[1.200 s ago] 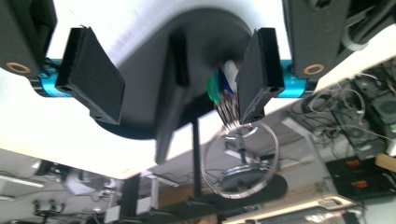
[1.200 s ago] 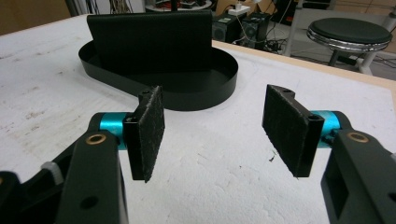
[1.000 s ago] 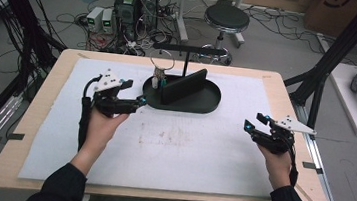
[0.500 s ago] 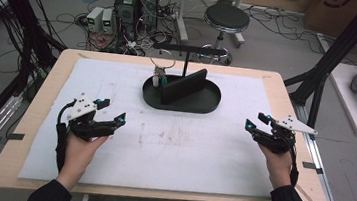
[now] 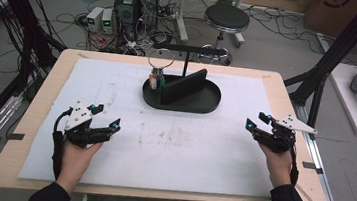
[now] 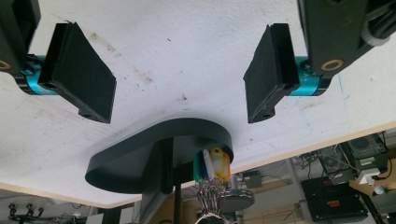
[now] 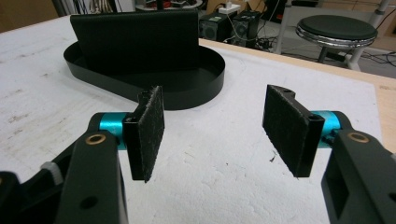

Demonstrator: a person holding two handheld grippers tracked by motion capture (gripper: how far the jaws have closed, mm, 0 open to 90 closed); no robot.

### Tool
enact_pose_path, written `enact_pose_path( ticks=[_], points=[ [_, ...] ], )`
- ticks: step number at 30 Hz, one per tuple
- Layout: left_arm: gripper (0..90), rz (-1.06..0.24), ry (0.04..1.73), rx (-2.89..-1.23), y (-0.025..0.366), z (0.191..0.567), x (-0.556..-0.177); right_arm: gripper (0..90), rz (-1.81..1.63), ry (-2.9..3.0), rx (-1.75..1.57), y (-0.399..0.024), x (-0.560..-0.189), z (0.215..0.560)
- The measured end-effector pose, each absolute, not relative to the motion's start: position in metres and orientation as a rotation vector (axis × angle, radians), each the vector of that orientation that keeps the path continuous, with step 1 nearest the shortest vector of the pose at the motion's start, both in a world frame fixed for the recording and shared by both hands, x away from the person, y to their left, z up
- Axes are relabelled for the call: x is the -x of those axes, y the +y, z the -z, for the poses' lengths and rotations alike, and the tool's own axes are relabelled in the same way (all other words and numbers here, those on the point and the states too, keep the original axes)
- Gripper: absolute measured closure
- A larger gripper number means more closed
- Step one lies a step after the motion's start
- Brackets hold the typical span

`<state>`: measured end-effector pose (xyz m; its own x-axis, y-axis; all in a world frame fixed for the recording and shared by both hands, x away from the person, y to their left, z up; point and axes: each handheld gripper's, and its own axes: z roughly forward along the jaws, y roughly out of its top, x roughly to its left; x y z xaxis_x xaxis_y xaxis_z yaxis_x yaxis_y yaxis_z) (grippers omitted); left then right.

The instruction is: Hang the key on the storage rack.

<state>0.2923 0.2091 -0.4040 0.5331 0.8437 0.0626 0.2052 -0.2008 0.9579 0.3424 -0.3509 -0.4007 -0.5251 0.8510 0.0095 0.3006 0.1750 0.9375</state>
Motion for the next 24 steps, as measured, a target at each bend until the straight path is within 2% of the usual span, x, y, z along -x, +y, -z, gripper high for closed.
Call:
enact_pose_path(
  ticks=[24],
  points=[
    [24.9,-0.724,0.884,-1.719,0.2074,0.4068,-0.2966,37.2,-1.331,1.928,-1.103,-0.3546,-0.3376,0.3998]
  ],
)
